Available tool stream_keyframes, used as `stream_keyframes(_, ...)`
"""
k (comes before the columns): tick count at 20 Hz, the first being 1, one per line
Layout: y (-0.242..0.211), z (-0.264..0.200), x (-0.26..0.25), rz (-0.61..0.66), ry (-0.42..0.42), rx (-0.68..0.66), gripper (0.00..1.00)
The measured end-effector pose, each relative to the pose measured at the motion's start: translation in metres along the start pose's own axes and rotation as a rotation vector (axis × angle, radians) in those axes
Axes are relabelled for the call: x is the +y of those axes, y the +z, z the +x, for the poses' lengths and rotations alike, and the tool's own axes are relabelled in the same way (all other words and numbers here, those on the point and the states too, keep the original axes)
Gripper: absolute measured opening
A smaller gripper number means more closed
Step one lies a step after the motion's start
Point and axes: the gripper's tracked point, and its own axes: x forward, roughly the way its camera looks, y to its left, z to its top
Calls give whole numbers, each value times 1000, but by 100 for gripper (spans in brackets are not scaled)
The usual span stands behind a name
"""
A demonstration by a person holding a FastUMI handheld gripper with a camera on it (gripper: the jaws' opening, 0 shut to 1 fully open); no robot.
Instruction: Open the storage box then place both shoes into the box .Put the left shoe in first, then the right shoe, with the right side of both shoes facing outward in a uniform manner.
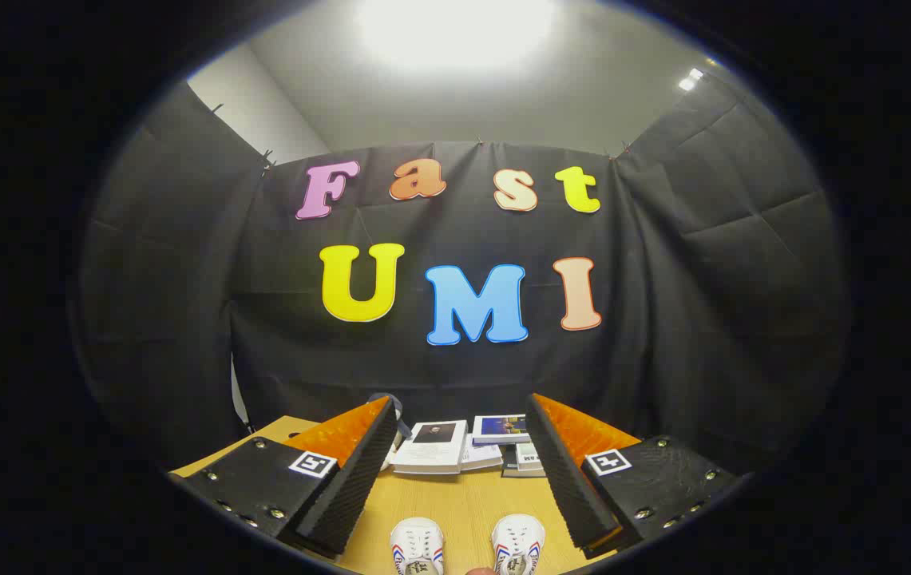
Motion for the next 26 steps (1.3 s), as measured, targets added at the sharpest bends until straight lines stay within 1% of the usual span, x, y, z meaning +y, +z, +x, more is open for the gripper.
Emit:
stream_keyframes(5,-2,6,6,47,16,17,98)
stream_keyframes(6,-4,5,13,53,33,27,98)
stream_keyframes(14,-8,8,28,28,72,35,98)
stream_keyframes(17,-9,6,30,46,75,35,98)
stream_keyframes(19,-18,4,34,86,88,60,98)
stream_keyframes(20,-24,3,39,120,109,77,98)
stream_keyframes(23,-44,-2,50,233,154,137,98)
stream_keyframes(26,-70,-8,65,375,205,214,99)
